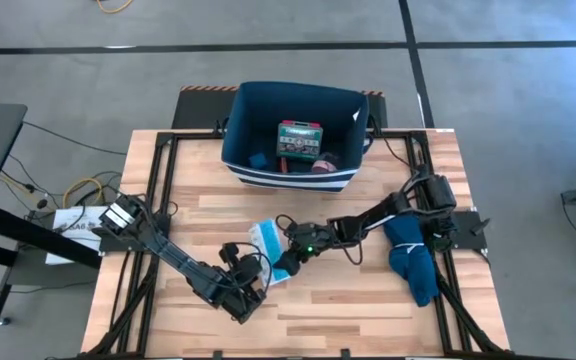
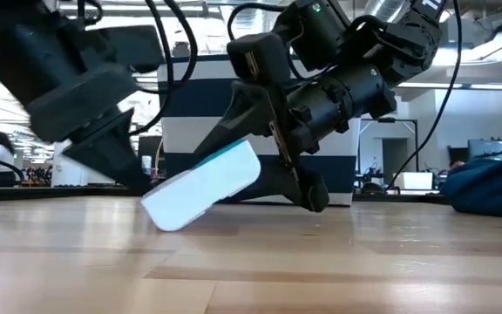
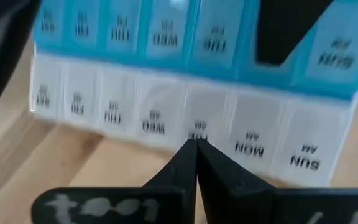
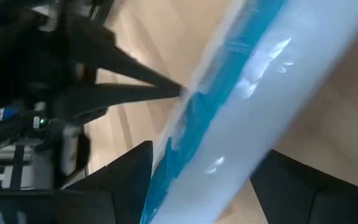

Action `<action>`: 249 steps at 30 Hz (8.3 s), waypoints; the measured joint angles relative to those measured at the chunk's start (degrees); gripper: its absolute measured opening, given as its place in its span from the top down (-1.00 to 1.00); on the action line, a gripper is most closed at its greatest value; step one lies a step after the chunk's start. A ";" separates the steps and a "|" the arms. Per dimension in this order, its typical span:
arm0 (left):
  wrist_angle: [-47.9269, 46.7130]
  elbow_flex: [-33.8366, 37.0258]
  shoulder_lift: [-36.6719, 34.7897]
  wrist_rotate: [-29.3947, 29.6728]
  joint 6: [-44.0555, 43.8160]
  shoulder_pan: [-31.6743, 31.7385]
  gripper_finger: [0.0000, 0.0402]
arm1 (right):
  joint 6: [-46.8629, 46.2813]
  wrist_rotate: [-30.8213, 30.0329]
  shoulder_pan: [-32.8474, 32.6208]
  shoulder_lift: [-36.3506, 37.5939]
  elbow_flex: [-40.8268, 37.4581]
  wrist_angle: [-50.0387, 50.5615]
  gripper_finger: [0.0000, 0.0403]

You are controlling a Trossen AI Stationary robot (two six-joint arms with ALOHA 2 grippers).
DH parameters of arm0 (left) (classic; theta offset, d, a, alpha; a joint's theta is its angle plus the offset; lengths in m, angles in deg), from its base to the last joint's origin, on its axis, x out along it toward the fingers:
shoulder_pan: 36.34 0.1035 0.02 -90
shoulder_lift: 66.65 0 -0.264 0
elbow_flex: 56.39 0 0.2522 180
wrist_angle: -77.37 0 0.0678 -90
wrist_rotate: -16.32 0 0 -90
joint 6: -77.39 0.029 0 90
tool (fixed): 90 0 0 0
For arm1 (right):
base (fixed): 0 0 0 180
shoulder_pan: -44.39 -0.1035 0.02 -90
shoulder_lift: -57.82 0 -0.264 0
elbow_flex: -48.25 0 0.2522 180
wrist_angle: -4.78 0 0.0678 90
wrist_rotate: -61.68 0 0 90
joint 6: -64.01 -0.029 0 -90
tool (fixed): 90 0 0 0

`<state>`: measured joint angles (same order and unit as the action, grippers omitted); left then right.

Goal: Pick & place medical supplies in basket/bin
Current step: Put the blue medicine organizer in the blue bin, then return to Home Position

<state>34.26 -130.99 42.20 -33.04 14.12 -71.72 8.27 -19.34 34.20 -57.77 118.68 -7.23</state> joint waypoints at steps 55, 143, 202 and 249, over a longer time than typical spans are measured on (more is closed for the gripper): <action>-0.47 0.00 -30.57 14.43 15.03 -15.76 1.00 | 10.33 -0.06 -5.95 -0.17 -0.09 -30.62 0.28; -13.76 0.09 -35.97 12.47 28.66 -19.23 1.00 | 46.72 -9.27 26.51 5.33 74.73 114.73 -0.19; -49.88 35.49 -94.13 49.46 -26.23 -43.46 1.00 | 55.48 -23.89 -3.00 102.01 -51.98 19.35 -0.19; 66.17 59.95 -94.53 -9.86 85.41 -24.61 1.00 | 48.21 -20.92 4.95 103.23 -56.02 23.39 -0.19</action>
<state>100.43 -71.04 -52.33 -42.91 99.52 -96.33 56.48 -40.27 39.15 45.46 62.66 16.16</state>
